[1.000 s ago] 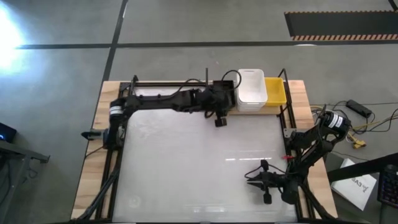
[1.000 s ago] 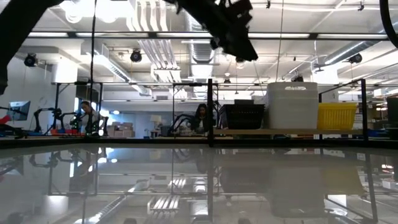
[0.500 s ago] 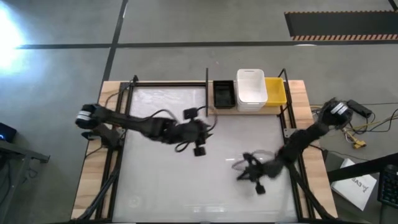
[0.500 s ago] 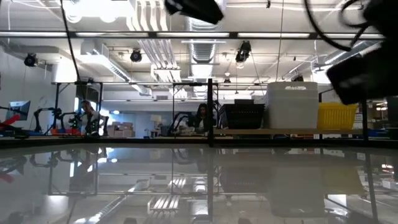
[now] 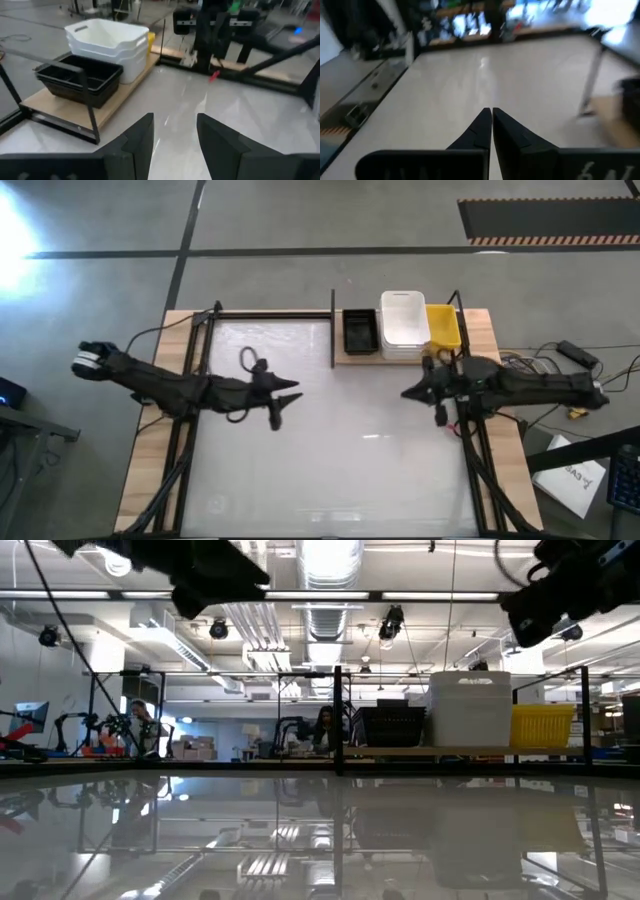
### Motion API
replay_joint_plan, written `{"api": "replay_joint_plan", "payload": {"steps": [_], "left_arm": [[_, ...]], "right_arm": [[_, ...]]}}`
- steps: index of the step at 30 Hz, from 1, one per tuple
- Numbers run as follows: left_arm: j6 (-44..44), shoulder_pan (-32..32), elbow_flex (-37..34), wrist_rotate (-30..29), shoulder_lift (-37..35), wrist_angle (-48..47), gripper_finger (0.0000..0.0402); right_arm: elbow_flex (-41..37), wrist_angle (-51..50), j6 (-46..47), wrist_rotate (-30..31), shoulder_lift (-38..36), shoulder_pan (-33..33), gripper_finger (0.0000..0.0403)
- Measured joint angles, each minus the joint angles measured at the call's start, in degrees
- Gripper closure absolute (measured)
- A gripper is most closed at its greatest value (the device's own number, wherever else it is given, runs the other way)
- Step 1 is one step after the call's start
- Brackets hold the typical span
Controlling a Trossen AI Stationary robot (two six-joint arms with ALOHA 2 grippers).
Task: Stack baskets on shelf by color
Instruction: Return to Home Position
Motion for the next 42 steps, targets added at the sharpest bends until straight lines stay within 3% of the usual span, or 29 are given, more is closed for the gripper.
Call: {"api": "replay_joint_plan", "payload": {"steps": [4, 9, 12, 14, 19, 24, 30, 34, 40, 42], "left_arm": [[-1.6, 0.0, -9.4, 0.8, -7.2, 5.9, 0.0267], [-3.1, 0.0, -20.4, 0.8, -15.4, 15.7, 0.0267], [-2.4, 0.1, -26.3, 0.8, -19.7, 22.3, 0.0267], [-1.3, 0.1, -30.0, 0.8, -22.5, 26.3, 0.0267], [-1.4, 0.1, -37.7, 1.1, -29.1, 28.4, 0.0267], [-0.4, 0.1, -39.1, 2.1, -33.6, 23.6, 0.0267], [10.2, 0.1, -39.1, 8.0, -37.4, 22.2, 0.0272], [16.0, 0.2, -39.1, 8.7, -45.3, 20.3, 0.0295], [13.6, 0.2, -39.2, 9.4, -62.8, 0.2, 0.0347], [11.5, 0.3, -39.1, 9.3, -63.0, -4.4, 0.0366]], "right_arm": [[0.2, -3.8, -1.4, -0.1, -9.2, -3.2, 0.0394], [-2.8, -1.0, 2.2, 0.1, -19.9, -3.3, 0.0394], [-6.1, -0.8, 3.9, 1.7, -19.6, -3.3, 0.0394], [-7.8, 5.5, 3.7, 1.5, -17.9, -3.3, 0.0394], [-14.5, 13.1, 3.9, 1.6, -18.2, -3.3, 0.0394], [-17.8, 17.4, 4.4, 2.7, -19.8, -3.3, 0.0394], [-17.8, 17.7, 4.1, 4.6, -19.8, -3.3, 0.0394], [-17.8, 17.4, 6.4, 4.6, -19.7, -3.3, 0.0394], [-17.8, 14.1, 6.6, 4.6, -19.7, -3.3, 0.0394], [-17.8, 12.5, 6.6, 4.7, -19.7, -3.3, 0.0394]]}}
